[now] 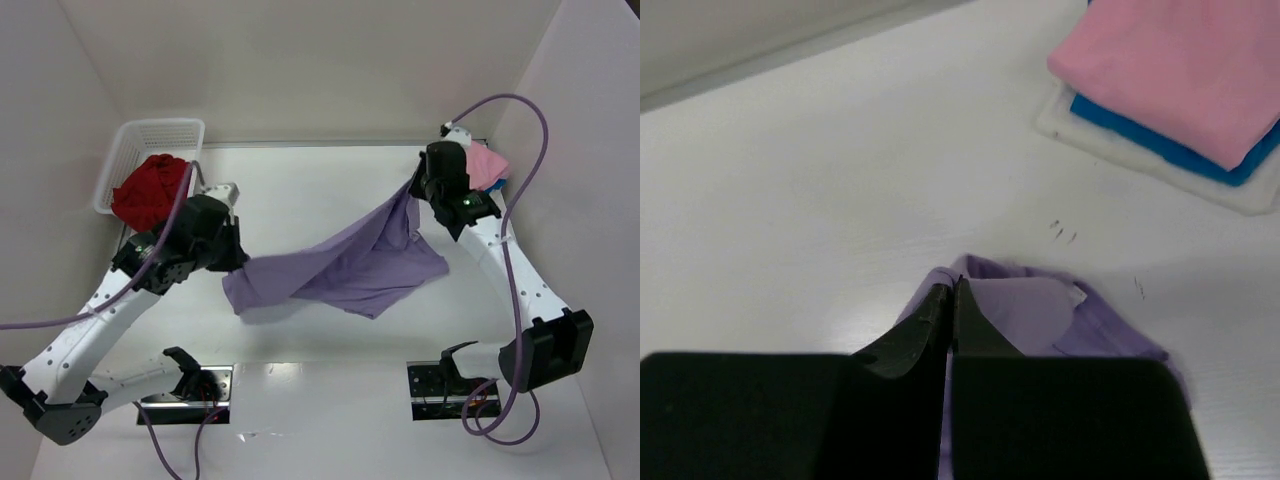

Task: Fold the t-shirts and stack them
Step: Flatten out the tshirt

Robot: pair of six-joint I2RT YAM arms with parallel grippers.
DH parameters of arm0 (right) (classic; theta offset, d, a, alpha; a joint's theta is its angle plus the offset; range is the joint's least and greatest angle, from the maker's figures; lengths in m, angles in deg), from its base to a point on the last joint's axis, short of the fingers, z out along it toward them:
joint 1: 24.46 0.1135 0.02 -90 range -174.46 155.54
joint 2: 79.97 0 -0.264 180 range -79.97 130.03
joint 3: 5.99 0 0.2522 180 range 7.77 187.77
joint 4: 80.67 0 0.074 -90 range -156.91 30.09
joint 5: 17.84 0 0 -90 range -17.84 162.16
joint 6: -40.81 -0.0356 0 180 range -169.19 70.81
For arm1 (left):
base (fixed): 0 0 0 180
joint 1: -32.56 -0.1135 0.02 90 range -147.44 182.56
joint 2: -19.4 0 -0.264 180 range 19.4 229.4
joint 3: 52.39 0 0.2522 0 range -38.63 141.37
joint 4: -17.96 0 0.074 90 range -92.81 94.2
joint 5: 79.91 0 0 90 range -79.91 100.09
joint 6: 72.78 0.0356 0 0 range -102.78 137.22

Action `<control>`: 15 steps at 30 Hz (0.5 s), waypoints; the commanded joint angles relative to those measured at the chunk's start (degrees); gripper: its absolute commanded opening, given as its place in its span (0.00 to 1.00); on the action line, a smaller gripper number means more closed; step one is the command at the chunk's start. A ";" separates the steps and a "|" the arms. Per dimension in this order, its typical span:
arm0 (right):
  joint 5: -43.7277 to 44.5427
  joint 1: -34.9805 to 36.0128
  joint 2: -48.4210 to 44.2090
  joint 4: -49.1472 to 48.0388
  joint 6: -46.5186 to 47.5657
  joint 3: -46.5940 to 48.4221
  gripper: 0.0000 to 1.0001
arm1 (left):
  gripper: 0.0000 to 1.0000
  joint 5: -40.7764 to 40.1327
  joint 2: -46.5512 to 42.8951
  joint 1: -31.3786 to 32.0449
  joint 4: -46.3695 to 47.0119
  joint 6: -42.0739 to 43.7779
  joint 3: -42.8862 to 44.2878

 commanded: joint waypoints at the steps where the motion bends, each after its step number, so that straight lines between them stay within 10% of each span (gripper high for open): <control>1: 2.65 -2.58 -0.78 -3.79 1.47 11.09 0.00 | 0.00 -22.66 -5.71 -0.09 4.90 -0.78 8.03; 15: 0.63 -3.11 -4.74 -1.85 1.47 6.54 0.00 | 0.00 -39.40 3.42 -0.09 18.36 16.71 15.15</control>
